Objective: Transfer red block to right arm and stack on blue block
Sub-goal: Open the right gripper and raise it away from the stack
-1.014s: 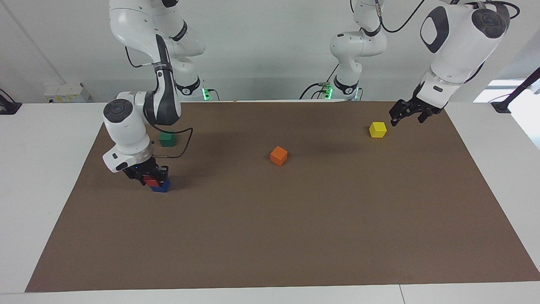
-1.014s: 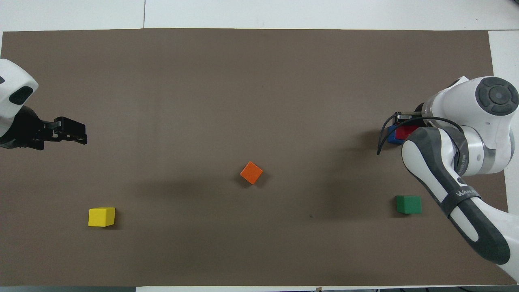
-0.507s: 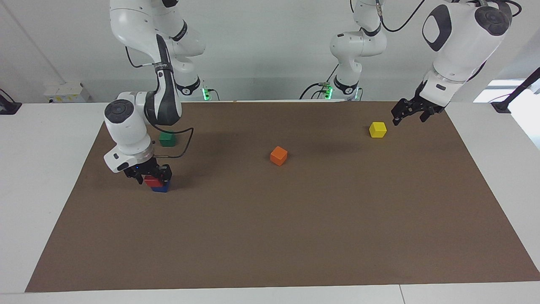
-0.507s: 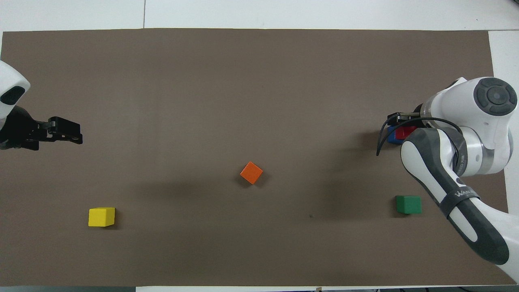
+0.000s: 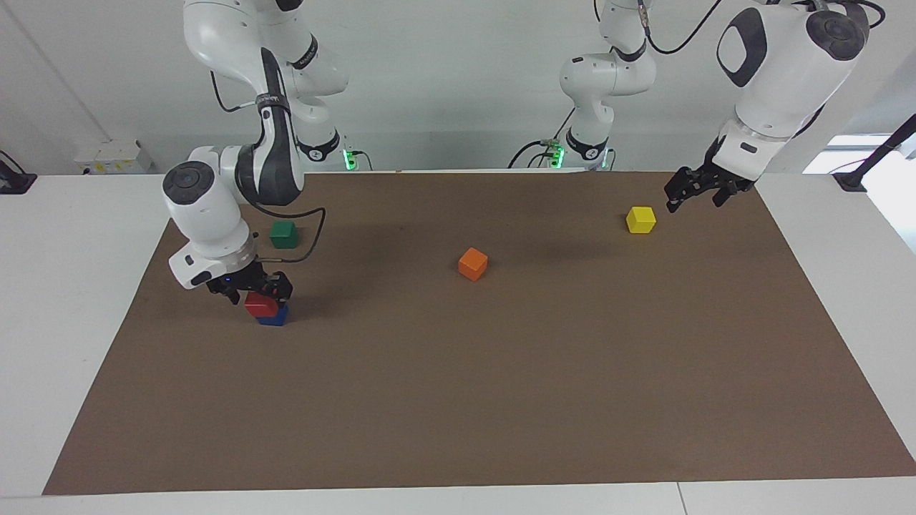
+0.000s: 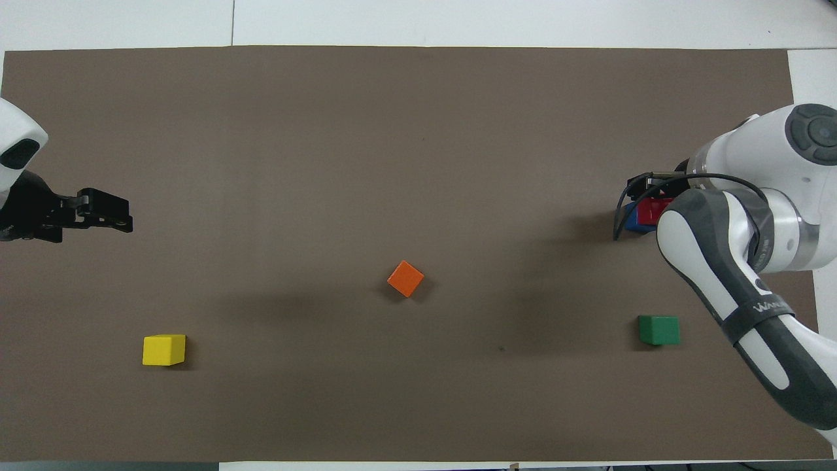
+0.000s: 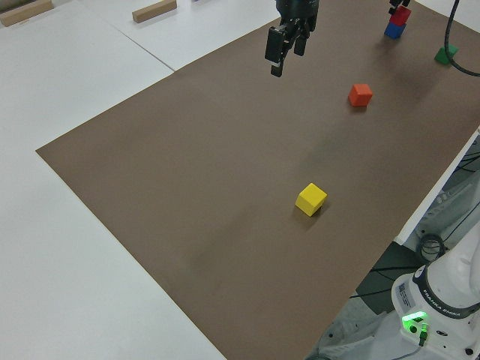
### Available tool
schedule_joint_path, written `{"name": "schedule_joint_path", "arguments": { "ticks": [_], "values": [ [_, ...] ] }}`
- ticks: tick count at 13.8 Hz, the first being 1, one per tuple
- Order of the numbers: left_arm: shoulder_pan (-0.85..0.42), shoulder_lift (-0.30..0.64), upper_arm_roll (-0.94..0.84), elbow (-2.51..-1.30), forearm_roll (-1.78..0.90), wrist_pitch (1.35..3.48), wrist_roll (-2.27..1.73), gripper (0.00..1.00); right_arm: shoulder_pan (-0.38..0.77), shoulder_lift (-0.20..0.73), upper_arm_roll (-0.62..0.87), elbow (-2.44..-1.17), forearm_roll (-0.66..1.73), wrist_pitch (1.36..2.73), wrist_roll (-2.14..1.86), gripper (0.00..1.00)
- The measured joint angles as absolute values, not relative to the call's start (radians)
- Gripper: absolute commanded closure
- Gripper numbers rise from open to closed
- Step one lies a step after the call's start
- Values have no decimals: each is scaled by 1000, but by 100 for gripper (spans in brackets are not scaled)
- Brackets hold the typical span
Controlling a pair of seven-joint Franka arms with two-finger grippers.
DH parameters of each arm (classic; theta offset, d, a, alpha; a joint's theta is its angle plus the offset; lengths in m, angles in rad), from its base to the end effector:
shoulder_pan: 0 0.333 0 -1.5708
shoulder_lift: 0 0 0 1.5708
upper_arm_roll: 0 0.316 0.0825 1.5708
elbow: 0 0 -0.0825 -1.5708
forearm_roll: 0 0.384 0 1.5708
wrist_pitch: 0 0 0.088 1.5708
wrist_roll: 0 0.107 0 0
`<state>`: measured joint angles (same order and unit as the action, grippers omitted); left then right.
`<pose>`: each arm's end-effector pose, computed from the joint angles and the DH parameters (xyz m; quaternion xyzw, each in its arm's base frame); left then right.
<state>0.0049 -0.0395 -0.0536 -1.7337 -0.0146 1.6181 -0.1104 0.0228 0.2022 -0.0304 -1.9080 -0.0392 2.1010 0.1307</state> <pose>0.5401 -0.0283 0.5732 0.9988 0.0315 -0.0384 0.0032 0.6031 -0.0057 0.3918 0.9981 -0.0588 -0.0033 0.0202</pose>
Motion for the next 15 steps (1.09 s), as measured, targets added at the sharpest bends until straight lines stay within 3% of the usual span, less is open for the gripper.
{"name": "schedule_joint_path", "arguments": {
  "ticks": [3, 9, 12, 15],
  "values": [
    [5, -39, -54, -1734, -15, 1618, -110, 0, 23, 160, -17, -1799, -31, 1908, 130, 0],
    [5, -39, -54, -1734, -15, 1618, -110, 0, 24, -9, -3, -1747, -5, 1646, 128, 0],
    [5, -39, -54, -1734, -15, 1618, -110, 0, 21, -13, -4, -1665, 13, 1535, 98, 0],
    [5, -39, -54, -1734, -15, 1618, -110, 0, 4, 6, -11, -1647, 13, 1540, 22, 0]
  ]
}}
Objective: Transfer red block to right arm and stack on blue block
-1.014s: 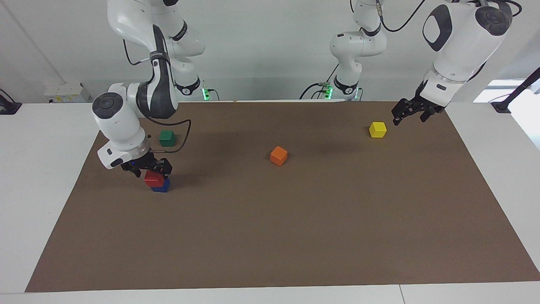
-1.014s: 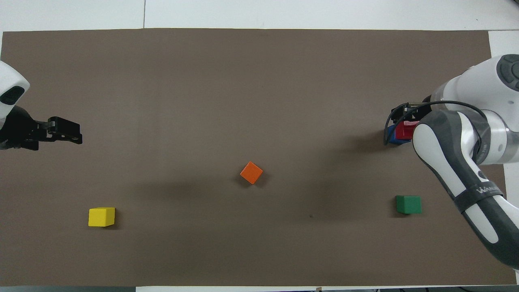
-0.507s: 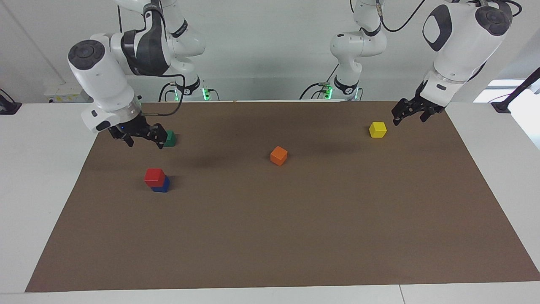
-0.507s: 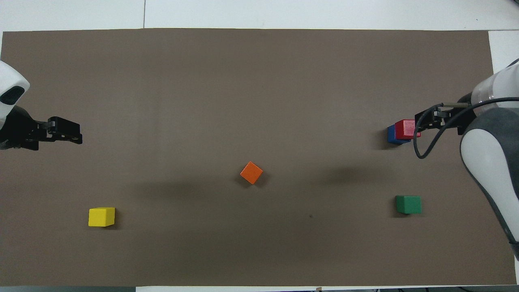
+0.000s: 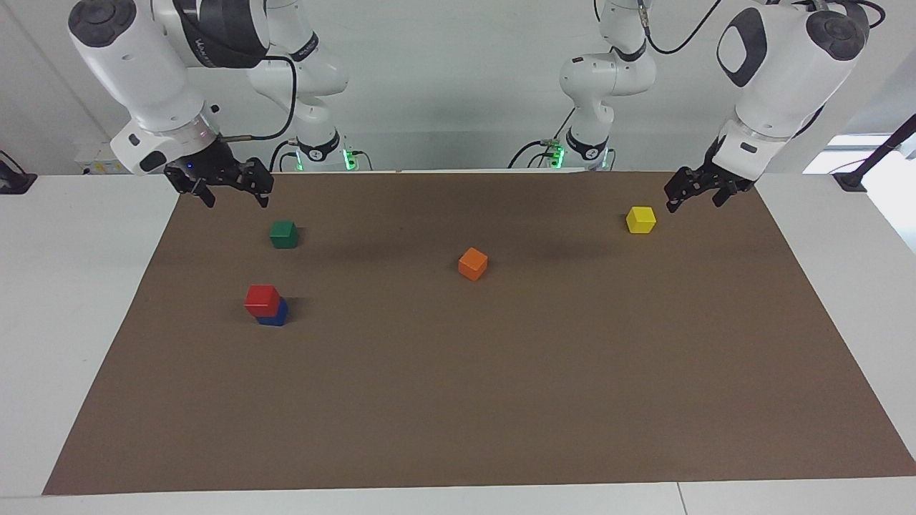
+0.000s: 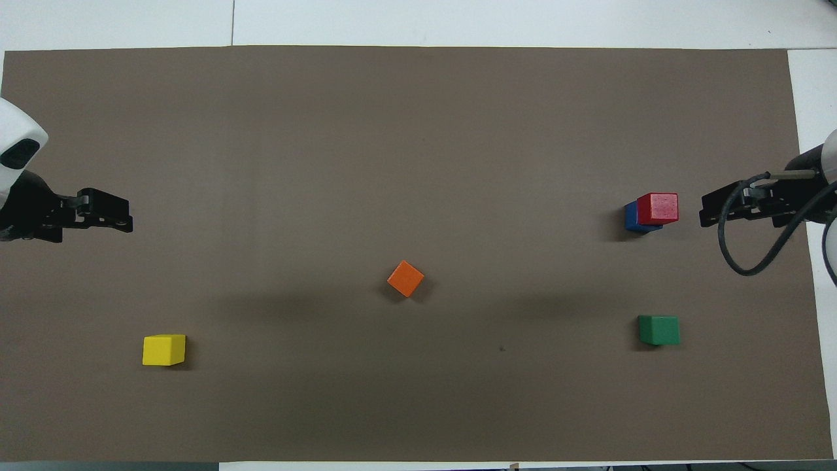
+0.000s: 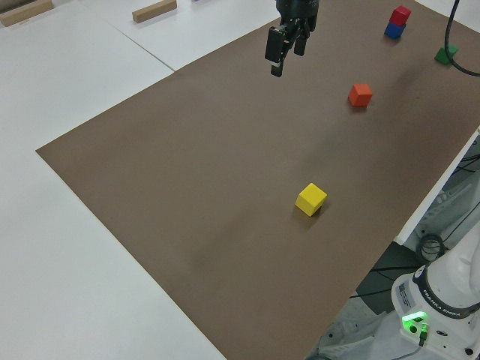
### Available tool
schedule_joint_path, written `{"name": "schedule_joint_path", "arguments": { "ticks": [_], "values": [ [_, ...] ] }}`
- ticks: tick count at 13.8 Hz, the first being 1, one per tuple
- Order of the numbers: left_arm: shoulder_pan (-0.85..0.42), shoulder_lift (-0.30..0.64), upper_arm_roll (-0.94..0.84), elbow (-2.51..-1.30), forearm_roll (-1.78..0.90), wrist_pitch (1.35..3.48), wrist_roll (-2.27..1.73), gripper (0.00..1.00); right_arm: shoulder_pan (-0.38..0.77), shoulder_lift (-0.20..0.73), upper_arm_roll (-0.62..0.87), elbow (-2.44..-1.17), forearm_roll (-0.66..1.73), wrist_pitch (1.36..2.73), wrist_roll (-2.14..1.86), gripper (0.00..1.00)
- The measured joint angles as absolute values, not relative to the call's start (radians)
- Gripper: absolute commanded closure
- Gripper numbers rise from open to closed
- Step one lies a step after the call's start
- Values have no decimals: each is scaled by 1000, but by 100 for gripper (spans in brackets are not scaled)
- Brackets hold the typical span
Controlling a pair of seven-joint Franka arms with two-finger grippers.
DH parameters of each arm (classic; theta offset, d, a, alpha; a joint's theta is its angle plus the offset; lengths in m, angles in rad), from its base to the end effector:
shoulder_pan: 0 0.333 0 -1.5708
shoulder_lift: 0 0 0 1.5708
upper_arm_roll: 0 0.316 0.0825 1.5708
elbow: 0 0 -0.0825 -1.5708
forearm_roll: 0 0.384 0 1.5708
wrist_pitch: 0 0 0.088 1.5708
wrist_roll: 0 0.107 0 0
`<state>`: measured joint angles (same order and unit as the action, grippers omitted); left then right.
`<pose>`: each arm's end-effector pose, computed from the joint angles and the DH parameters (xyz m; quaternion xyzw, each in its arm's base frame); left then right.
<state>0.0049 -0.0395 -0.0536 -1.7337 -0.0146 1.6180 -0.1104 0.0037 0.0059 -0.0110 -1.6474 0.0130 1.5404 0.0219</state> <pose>0.5401 -0.0283 0.5732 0.9988 0.0315 -0.0385 0.0032 0.5492 -0.0026 0.5829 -0.9983 0.0147 0.0565 0.0061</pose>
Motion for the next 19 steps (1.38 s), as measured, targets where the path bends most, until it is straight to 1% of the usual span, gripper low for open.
{"name": "schedule_joint_path", "arguments": {
  "ticks": [7, 19],
  "values": [
    [5, -39, -54, -1734, -15, 1618, -110, 0, -9, 20, -12, -1645, 13, 1567, 1, 0],
    [5, -39, -54, -1734, -15, 1618, -110, 0, -8, 21, -11, -1645, -22, 1567, -37, 0]
  ]
}}
